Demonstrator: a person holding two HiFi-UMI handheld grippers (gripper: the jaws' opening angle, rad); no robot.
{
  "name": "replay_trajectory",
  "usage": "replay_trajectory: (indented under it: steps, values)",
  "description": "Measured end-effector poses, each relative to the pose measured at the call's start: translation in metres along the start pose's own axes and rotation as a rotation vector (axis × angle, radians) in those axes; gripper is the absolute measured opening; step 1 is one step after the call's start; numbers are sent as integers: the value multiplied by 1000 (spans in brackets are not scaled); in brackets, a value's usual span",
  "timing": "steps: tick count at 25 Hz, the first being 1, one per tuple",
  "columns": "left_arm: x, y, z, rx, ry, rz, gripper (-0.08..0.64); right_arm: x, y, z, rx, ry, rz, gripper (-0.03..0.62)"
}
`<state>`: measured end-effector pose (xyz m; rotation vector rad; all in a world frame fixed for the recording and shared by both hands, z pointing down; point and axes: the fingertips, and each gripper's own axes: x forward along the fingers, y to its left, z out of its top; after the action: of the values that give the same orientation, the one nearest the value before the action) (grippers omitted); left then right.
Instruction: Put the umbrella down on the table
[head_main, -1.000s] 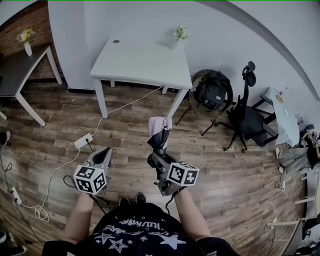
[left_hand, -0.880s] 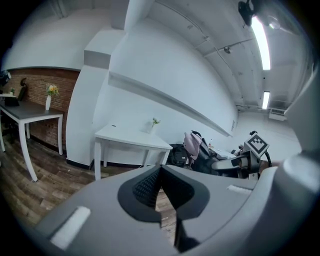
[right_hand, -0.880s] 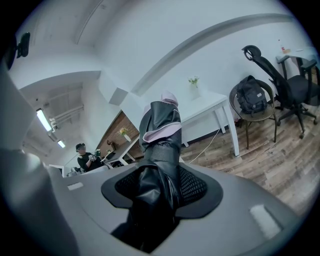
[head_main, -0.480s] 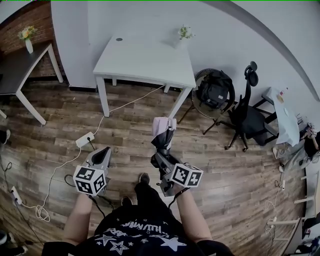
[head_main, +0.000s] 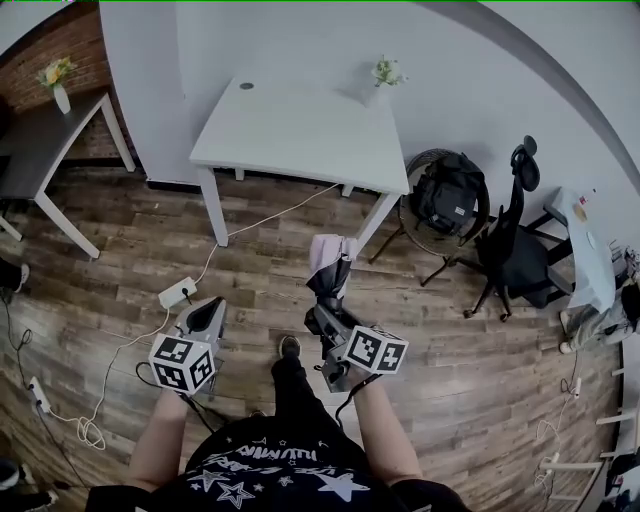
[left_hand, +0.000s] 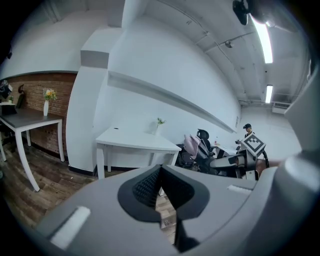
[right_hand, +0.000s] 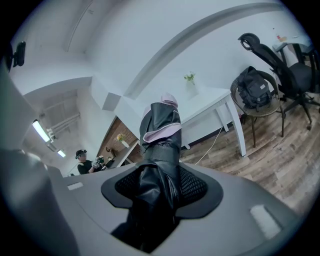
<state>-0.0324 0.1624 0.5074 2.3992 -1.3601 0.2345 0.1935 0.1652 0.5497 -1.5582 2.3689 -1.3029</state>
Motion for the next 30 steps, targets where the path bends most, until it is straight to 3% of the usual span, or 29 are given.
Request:
replay_trajectory:
  steps: [18, 30]
  values:
    - [181, 46, 84, 14, 4, 64, 3, 142, -69, 159, 32, 39, 71, 221]
    - [233, 63, 103, 19, -4, 118, 3, 193, -99, 201, 68, 63, 105, 221]
